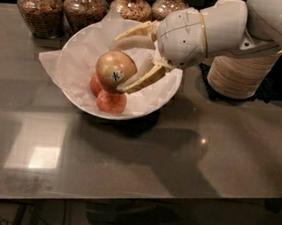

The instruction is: Pick apple from white bowl

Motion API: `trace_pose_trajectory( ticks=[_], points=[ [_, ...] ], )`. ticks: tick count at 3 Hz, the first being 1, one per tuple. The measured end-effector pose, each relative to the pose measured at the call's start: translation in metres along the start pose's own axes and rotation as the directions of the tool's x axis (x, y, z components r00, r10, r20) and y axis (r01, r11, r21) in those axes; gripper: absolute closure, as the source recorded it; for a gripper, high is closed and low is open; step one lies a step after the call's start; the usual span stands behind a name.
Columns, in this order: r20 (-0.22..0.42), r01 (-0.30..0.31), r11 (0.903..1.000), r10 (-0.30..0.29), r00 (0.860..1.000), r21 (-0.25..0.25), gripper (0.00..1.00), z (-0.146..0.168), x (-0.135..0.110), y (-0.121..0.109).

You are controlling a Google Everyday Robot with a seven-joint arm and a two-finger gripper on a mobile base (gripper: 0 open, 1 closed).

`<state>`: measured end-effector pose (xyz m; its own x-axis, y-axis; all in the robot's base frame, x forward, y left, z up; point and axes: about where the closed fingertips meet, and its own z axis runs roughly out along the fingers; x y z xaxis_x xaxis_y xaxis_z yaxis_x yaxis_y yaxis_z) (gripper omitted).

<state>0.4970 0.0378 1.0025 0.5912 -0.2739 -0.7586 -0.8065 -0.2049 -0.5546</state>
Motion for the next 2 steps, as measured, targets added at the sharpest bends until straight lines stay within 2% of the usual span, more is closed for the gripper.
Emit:
trace_pose_trajectory(
  ticks=[1, 2],
  points=[
    [0.058, -0.027, 0.9978, 0.023, 0.998, 0.060, 1.00, -0.0110, -0.0231, 0.0335],
    [0.058, -0.027, 0.9978, 0.023, 0.998, 0.060, 1.00, -0.0110, -0.0231, 0.0335]
  ],
)
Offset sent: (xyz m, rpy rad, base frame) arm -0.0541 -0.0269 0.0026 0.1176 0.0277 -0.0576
